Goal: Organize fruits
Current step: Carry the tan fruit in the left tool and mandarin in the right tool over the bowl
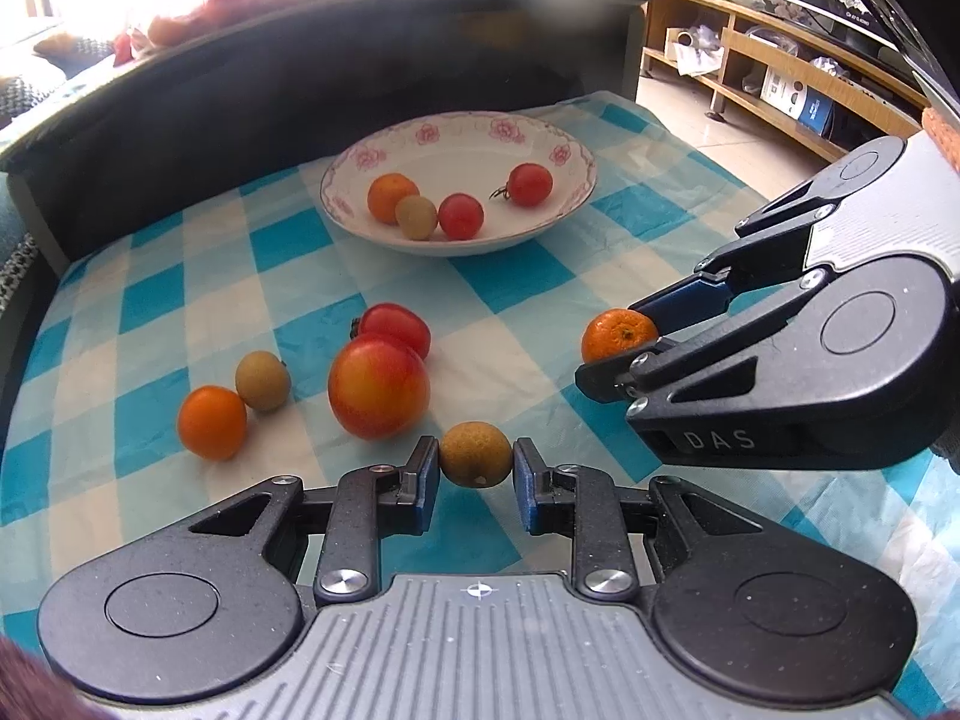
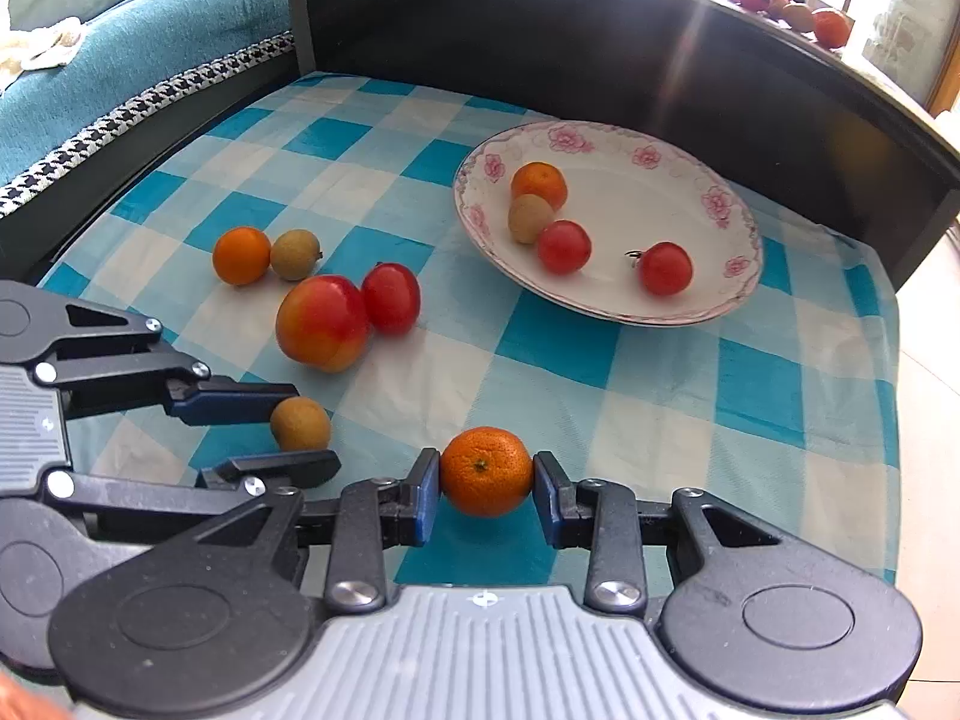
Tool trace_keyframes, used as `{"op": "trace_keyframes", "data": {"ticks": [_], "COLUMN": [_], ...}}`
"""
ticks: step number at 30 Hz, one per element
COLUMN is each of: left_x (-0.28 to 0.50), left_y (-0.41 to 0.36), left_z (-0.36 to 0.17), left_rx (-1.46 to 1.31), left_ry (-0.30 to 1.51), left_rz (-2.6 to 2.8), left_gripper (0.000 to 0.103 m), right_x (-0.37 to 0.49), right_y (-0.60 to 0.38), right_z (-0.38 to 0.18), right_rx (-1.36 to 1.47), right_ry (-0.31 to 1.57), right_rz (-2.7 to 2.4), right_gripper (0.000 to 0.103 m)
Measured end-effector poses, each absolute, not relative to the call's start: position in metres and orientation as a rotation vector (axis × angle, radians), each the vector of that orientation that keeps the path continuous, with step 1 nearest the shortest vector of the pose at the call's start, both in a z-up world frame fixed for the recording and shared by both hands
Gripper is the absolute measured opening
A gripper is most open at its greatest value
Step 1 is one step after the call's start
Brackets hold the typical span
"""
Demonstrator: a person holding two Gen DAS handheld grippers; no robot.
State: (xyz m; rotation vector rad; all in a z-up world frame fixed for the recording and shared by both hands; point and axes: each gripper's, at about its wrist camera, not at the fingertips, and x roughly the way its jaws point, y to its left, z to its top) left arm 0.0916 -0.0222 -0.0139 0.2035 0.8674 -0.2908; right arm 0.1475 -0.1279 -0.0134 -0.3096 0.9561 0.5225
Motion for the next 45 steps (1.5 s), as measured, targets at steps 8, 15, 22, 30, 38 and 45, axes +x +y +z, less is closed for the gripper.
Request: {"op": "trace_keyframes", "data": {"ticks": [8, 15, 22, 30, 38, 45], "left_x": [0.09, 0.092, 0.1, 0.11, 0.121, 0.133], "left_y": [-0.024, -0.023, -0.026, -0.032, -0.037, -0.039], "left_z": [-0.005, 0.003, 0.011, 0.019, 0.024, 0.026], "left_rx": [0.198, 0.19, 0.192, 0.207, 0.218, 0.227], "left_ry": [0.844, 0.814, 0.79, 0.767, 0.754, 0.745], "left_rz": [-0.287, -0.274, -0.262, -0.262, -0.27, -0.276], "left_gripper": [0.034, 0.034, 0.034, 0.034, 0.033, 0.033], "right_x": [0.139, 0.135, 0.136, 0.145, 0.155, 0.164], "right_y": [-0.134, -0.139, -0.141, -0.147, -0.151, -0.152], "right_z": [-0.004, 0.002, 0.01, 0.018, 0.022, 0.024], "right_rx": [-0.32, -0.317, -0.307, -0.283, -0.265, -0.248], "right_ry": [0.932, 0.918, 0.889, 0.87, 0.857, 0.842], "right_rz": [0.504, 0.497, 0.494, 0.462, 0.431, 0.404], "right_gripper": [0.036, 0.036, 0.036, 0.036, 0.036, 0.036]}}
